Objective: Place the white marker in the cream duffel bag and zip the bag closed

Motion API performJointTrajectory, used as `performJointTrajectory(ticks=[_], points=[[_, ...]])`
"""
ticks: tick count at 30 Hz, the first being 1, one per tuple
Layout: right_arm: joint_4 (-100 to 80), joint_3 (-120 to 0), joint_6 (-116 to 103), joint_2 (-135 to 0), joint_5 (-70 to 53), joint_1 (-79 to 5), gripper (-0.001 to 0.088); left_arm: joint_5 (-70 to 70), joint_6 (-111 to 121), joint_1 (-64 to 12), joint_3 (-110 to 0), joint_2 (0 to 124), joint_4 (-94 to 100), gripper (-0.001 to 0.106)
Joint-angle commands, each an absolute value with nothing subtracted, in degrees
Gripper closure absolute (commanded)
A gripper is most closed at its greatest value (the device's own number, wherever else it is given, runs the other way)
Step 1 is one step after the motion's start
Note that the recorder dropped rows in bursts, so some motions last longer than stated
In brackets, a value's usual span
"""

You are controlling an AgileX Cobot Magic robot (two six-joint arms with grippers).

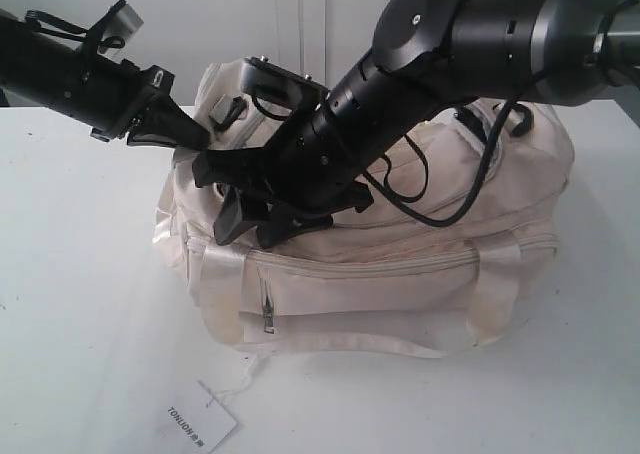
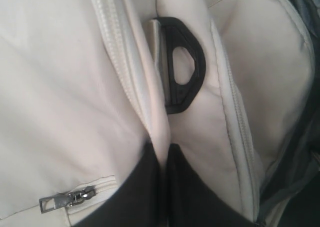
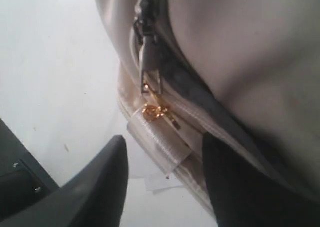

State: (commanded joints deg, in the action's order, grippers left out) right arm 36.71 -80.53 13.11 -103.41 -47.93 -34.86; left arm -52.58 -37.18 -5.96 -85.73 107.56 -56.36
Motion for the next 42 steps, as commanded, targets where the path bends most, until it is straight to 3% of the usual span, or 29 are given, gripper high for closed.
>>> performJointTrajectory(ticks=[10, 14, 22, 42], points=[[40.6, -80.5, 15.7, -103.4, -41.2, -34.9, 0.0416, -52.6, -37.2, -6.0, -85.7, 107.6, -56.5, 0.105], [41.8, -80.5, 16.4, -103.5, -41.0, -34.9, 0.0467, -52.6, -37.2, -6.0, -85.7, 107.6, -56.5, 0.105], [41.8, -80.5, 16.1, -103.5, -43.3, -34.9, 0.0869, -52.6, -37.2, -6.0, -85.7, 107.6, -56.5, 0.105], [48.1, -80.5, 12.2, -101.4, -52.5, -35.2, 0.0868, -50.4, -32.8, -6.0, -85.7, 107.6, -58.5, 0.105]])
